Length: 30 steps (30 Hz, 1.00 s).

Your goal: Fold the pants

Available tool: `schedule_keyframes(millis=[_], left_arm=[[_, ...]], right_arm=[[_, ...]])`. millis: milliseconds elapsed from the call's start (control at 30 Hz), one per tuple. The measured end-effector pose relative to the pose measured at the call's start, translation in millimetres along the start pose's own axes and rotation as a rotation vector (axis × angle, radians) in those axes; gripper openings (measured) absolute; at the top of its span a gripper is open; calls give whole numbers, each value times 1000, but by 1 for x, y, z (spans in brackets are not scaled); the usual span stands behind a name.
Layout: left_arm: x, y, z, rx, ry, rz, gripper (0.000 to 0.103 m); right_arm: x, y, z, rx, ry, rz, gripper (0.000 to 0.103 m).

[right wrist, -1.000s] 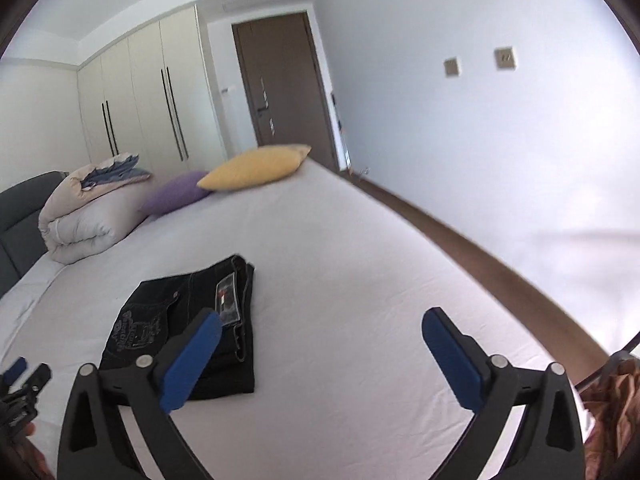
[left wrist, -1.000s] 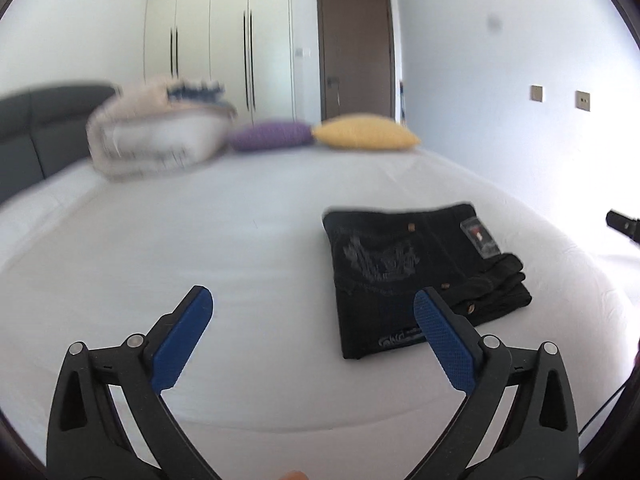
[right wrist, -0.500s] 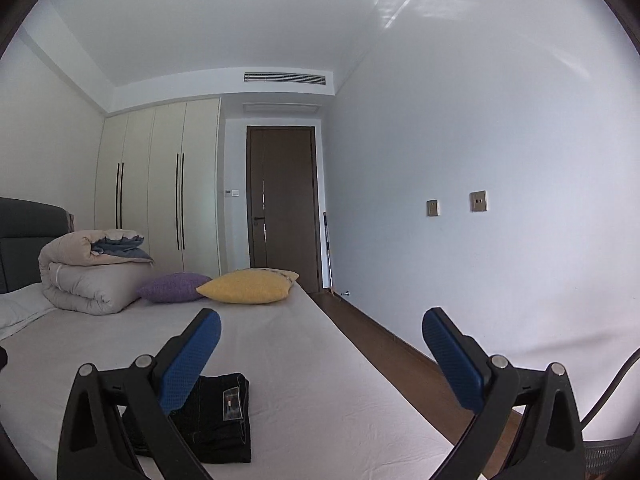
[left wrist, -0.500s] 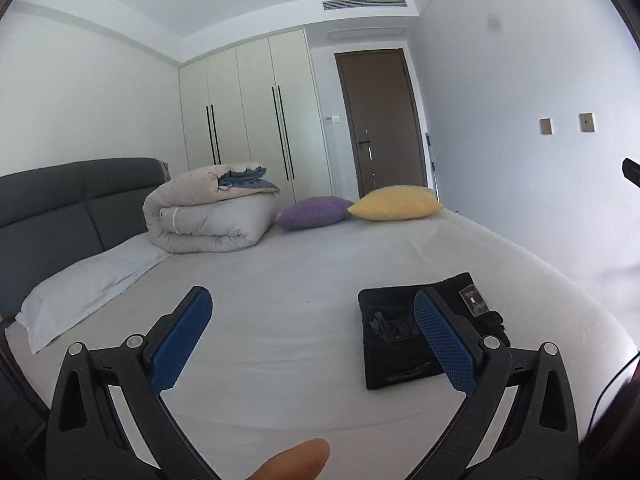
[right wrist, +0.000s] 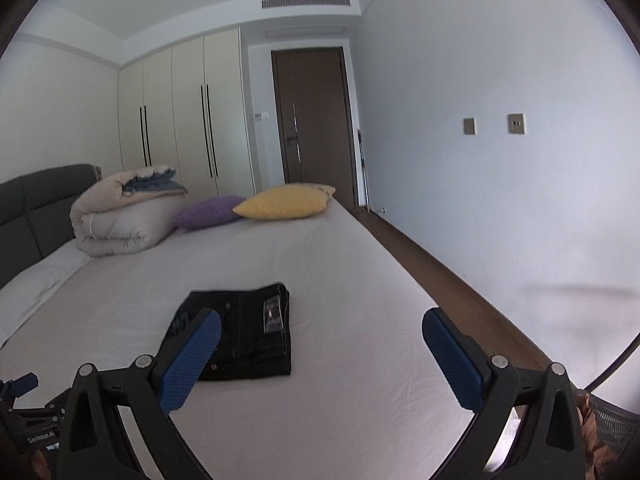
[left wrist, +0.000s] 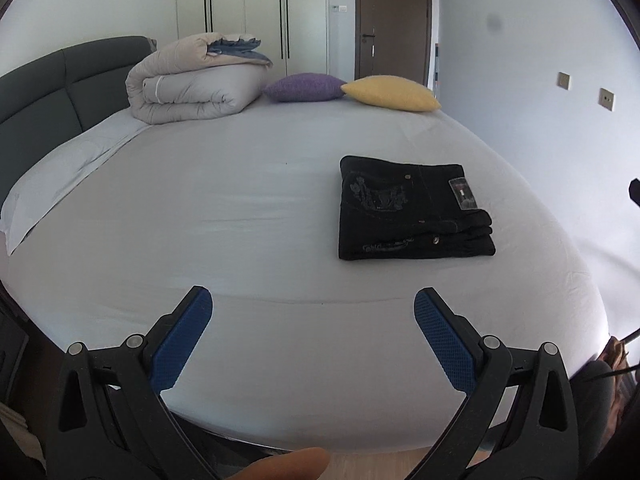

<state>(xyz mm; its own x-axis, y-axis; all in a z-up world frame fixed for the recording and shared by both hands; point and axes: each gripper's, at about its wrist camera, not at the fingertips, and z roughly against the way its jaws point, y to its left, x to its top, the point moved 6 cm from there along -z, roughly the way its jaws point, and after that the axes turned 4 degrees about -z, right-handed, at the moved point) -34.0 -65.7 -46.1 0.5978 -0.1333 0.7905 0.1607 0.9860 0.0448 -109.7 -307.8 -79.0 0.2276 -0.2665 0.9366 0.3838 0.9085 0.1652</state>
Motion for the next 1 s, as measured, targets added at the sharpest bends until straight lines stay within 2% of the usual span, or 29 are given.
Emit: schedule_keyframes(millis=[233, 333, 733, 1000], left_arm=[[-24, 5, -52, -13, 128, 9, 103], [-34, 5, -66, -4, 155, 4, 103], [-47, 8, -89, 4, 186, -8, 103], [-45, 5, -84, -12, 172, -13, 103]], right_arm=[[-63, 6, -34, -81, 219, 39, 103], [-79, 11, -41, -82, 283, 32, 103], [-99, 34, -45, -84, 355, 95, 103], [-100, 43, -41, -68, 355, 105, 103]])
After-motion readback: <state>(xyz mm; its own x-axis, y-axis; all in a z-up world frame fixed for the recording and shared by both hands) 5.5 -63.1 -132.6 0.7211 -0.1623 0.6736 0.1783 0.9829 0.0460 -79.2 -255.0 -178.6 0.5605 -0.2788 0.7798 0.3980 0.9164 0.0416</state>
